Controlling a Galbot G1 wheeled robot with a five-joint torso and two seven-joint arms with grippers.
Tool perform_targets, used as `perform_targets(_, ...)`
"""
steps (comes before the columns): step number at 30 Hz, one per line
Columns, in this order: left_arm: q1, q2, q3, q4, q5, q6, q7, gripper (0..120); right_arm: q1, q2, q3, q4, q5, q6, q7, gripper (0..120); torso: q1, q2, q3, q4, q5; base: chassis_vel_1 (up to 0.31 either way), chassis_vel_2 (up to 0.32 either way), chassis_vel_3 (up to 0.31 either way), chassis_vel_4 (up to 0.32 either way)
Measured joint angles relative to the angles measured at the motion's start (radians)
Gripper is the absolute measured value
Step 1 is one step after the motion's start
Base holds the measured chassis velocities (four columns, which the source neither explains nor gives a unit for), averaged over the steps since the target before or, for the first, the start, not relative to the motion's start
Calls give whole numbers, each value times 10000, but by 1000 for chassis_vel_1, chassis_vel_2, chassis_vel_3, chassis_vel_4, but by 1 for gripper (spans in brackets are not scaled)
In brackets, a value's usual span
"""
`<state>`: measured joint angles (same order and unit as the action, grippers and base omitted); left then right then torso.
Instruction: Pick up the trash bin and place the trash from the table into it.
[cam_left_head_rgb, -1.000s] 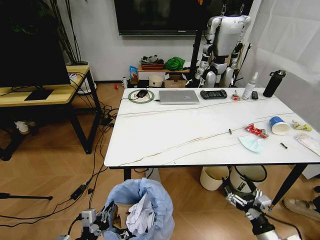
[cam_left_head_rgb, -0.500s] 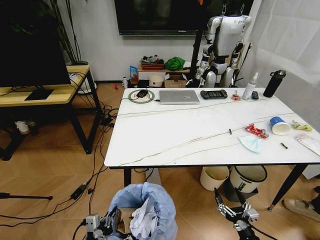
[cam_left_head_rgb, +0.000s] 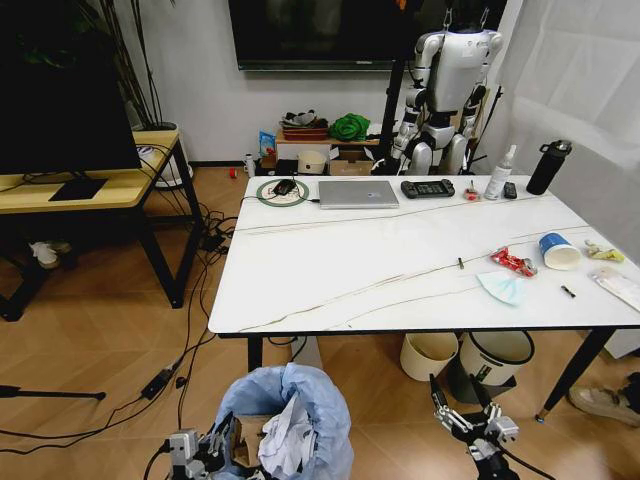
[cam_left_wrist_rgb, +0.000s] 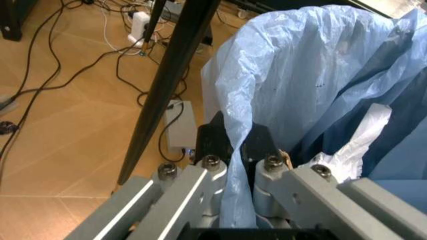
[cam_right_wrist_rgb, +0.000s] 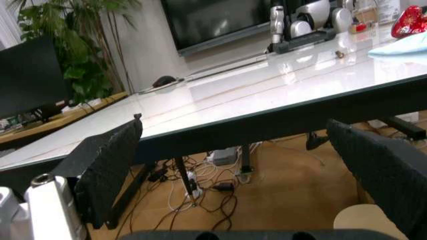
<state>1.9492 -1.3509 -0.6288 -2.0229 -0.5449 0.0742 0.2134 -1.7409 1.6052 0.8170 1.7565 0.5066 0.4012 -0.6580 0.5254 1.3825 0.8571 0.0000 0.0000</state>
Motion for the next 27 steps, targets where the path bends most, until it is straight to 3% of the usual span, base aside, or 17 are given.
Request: perform_targets(27, 102, -208, 66, -120, 183, -55, 4, 0, -29, -284, 86, 27, 464, 0, -157, 100, 0, 0, 0, 0, 0, -49, -50, 55, 52)
